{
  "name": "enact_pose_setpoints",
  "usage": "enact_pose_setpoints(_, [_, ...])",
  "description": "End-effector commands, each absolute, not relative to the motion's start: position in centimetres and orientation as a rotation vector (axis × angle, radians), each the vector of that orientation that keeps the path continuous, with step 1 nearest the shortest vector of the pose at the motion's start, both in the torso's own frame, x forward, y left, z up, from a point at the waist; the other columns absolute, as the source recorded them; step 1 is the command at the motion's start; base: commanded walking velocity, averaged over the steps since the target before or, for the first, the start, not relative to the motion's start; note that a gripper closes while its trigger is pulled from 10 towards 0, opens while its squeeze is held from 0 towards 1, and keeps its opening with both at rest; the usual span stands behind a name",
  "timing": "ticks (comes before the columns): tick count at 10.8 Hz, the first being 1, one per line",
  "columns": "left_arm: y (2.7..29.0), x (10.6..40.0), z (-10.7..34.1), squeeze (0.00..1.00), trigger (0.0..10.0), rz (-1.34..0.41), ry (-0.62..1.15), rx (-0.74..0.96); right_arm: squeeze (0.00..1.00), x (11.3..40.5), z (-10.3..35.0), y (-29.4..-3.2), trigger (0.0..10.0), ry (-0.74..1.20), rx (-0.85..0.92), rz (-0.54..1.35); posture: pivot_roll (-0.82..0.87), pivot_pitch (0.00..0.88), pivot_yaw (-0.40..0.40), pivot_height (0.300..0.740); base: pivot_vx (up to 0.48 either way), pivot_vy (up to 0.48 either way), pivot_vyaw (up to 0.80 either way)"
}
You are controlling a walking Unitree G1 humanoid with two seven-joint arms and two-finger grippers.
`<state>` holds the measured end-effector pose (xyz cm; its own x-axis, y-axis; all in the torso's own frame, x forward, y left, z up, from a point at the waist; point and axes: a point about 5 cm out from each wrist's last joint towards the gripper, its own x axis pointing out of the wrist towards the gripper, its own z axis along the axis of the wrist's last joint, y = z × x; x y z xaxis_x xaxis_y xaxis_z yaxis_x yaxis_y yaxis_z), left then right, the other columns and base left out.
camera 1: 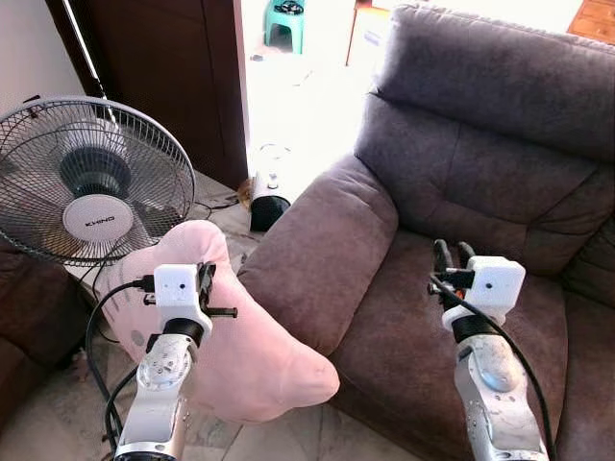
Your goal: Move the pillow to the sofa from floor
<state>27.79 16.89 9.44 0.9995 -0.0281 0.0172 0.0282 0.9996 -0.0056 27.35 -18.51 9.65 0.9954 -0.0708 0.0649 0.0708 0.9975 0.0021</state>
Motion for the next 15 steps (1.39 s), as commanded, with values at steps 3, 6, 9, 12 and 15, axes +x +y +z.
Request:
enact_pose_setpoints(3, [16.56, 28.29, 11.84, 0.00, 10.0, -0.058, -0.138, 0.005, 0.00, 27.01, 8.27, -19.75, 10.0, -0.005, 0.043, -0.139, 0.06, 0.000, -0.033, 0.740, 0.000, 0.000, -0.40])
enact_pose_setpoints(6, [16.55, 28.34, 11.81, 0.00, 10.0, -0.061, -0.140, 0.006, 0.00, 27.06, 8.23, -19.48, 10.0, -0.006, 0.050, -0.120, 0.06, 0.000, -0.034, 0.740, 0.000, 0.000, -0.71])
enact_pose_setpoints(9, [16.48, 28.42, 12.01, 0.00, 10.0, -0.062, -0.147, 0.005, 0.00, 27.20, 8.47, -19.32, 10.0, -0.029, 0.041, -0.109, 0.06, 0.000, -0.037, 0.740, 0.000, 0.000, -0.47])
enact_pose_setpoints(12, [16.42, 28.30, 11.96, 0.00, 10.0, -0.068, -0.147, 0.045, 0.00, 27.15, 8.45, -19.23, 10.0, -0.034, 0.036, -0.109, 0.06, 0.000, -0.038, 0.740, 0.000, -0.119, 0.00])
enact_pose_setpoints(15, [16.66, 28.36, 11.95, 0.00, 10.0, -0.049, -0.145, 0.033, 0.00, 27.25, 8.49, -19.37, 10.0, -0.039, 0.033, -0.115, 0.06, 0.000, -0.041, 0.740, 0.000, -0.232, 0.00])
